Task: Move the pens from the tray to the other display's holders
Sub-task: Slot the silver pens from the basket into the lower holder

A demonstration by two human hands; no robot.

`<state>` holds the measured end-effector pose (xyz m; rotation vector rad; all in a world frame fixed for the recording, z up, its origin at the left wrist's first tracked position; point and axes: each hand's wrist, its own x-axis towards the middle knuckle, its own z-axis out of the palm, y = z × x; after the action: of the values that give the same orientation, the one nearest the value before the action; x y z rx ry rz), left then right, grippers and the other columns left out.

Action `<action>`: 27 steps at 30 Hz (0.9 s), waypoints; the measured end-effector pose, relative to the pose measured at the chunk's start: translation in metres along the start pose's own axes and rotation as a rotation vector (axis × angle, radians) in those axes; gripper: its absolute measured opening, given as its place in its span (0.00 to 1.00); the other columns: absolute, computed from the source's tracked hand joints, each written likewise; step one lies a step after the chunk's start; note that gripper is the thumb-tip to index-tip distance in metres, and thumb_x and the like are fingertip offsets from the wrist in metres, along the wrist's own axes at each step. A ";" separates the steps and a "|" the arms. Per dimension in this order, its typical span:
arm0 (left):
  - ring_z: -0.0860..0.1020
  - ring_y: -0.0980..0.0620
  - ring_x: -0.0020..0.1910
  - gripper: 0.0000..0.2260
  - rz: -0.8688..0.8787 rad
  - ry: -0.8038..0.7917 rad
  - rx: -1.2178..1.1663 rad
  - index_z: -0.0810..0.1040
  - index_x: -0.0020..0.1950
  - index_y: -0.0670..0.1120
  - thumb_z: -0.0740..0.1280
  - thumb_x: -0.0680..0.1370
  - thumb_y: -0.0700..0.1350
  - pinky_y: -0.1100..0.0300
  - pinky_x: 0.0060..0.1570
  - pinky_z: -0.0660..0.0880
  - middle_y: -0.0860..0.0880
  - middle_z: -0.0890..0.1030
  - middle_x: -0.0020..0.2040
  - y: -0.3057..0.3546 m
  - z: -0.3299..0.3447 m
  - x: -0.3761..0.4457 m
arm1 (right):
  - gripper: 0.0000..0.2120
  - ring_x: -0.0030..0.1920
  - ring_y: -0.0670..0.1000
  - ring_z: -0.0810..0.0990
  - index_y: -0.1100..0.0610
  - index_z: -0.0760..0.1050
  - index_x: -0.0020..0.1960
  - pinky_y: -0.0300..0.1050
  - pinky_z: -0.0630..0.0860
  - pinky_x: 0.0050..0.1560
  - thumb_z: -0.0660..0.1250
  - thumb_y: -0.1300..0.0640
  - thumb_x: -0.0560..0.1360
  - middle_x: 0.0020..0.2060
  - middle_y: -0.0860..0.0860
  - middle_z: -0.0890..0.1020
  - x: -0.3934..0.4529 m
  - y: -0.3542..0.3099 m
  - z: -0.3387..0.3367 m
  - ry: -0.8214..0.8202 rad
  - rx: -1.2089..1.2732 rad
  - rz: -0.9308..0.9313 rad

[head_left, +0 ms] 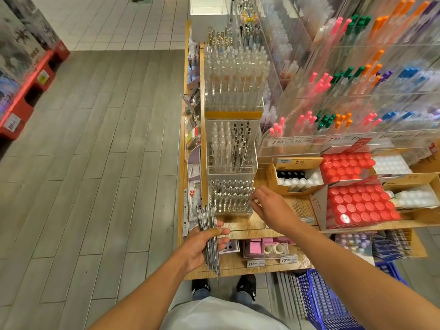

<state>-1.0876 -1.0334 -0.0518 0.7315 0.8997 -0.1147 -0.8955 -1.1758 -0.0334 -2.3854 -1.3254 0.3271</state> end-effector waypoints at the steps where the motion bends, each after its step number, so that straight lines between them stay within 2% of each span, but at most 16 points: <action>1: 0.86 0.45 0.44 0.13 0.002 -0.003 -0.003 0.78 0.62 0.38 0.69 0.77 0.36 0.56 0.41 0.83 0.37 0.85 0.54 0.000 0.000 0.000 | 0.07 0.44 0.50 0.77 0.56 0.76 0.54 0.44 0.75 0.44 0.63 0.54 0.80 0.48 0.49 0.76 0.000 0.000 0.000 0.006 -0.022 -0.020; 5: 0.86 0.45 0.44 0.14 0.006 -0.010 -0.024 0.78 0.62 0.38 0.70 0.77 0.36 0.56 0.40 0.84 0.37 0.85 0.54 0.001 -0.003 0.001 | 0.09 0.43 0.50 0.78 0.56 0.79 0.54 0.44 0.76 0.41 0.66 0.53 0.78 0.46 0.49 0.77 -0.002 -0.002 -0.003 0.040 -0.090 -0.023; 8: 0.85 0.44 0.43 0.14 0.015 -0.010 -0.040 0.78 0.62 0.38 0.70 0.77 0.36 0.55 0.41 0.84 0.37 0.84 0.53 0.004 -0.006 0.001 | 0.09 0.40 0.49 0.78 0.55 0.79 0.50 0.42 0.74 0.36 0.70 0.51 0.74 0.41 0.48 0.78 0.003 -0.013 -0.009 0.120 -0.130 -0.062; 11: 0.85 0.44 0.43 0.14 0.027 -0.009 -0.065 0.77 0.62 0.38 0.70 0.77 0.35 0.55 0.41 0.84 0.36 0.84 0.53 0.005 -0.010 0.000 | 0.10 0.44 0.50 0.78 0.54 0.79 0.53 0.45 0.77 0.42 0.69 0.51 0.75 0.43 0.48 0.80 0.025 -0.039 -0.013 0.094 -0.067 -0.120; 14: 0.85 0.44 0.43 0.13 0.031 0.000 -0.070 0.78 0.62 0.39 0.69 0.78 0.35 0.55 0.41 0.84 0.37 0.85 0.53 0.006 -0.016 -0.001 | 0.11 0.49 0.51 0.78 0.54 0.78 0.56 0.47 0.75 0.49 0.68 0.52 0.76 0.47 0.50 0.81 0.053 -0.069 -0.009 0.048 0.003 -0.107; 16: 0.85 0.44 0.43 0.13 0.036 0.006 -0.085 0.78 0.62 0.39 0.69 0.77 0.35 0.54 0.42 0.84 0.37 0.85 0.53 0.007 -0.020 -0.001 | 0.11 0.52 0.52 0.78 0.55 0.78 0.56 0.48 0.73 0.54 0.68 0.53 0.76 0.50 0.51 0.82 0.068 -0.083 -0.003 0.028 -0.028 -0.103; 19: 0.85 0.45 0.43 0.12 0.049 0.018 -0.093 0.79 0.60 0.40 0.71 0.76 0.36 0.55 0.41 0.83 0.38 0.85 0.53 0.009 -0.026 -0.004 | 0.07 0.50 0.55 0.79 0.55 0.80 0.52 0.51 0.73 0.58 0.65 0.57 0.77 0.47 0.52 0.84 0.074 -0.093 0.008 -0.045 -0.119 -0.113; 24: 0.85 0.45 0.45 0.13 0.070 0.027 -0.102 0.81 0.59 0.41 0.72 0.75 0.37 0.56 0.41 0.83 0.39 0.85 0.53 0.012 -0.035 -0.007 | 0.09 0.45 0.56 0.78 0.59 0.81 0.45 0.51 0.73 0.56 0.62 0.66 0.73 0.40 0.53 0.83 0.071 -0.091 0.015 -0.131 -0.157 -0.146; 27: 0.85 0.45 0.44 0.13 0.072 0.026 -0.108 0.81 0.59 0.41 0.72 0.75 0.37 0.56 0.41 0.83 0.39 0.85 0.52 0.013 -0.037 -0.007 | 0.08 0.45 0.57 0.78 0.60 0.81 0.45 0.51 0.74 0.54 0.63 0.66 0.75 0.40 0.55 0.82 0.072 -0.089 0.014 -0.138 -0.141 -0.174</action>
<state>-1.1118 -1.0019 -0.0548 0.6650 0.8965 0.0075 -0.9312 -1.0691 -0.0077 -2.3750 -1.6572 0.3646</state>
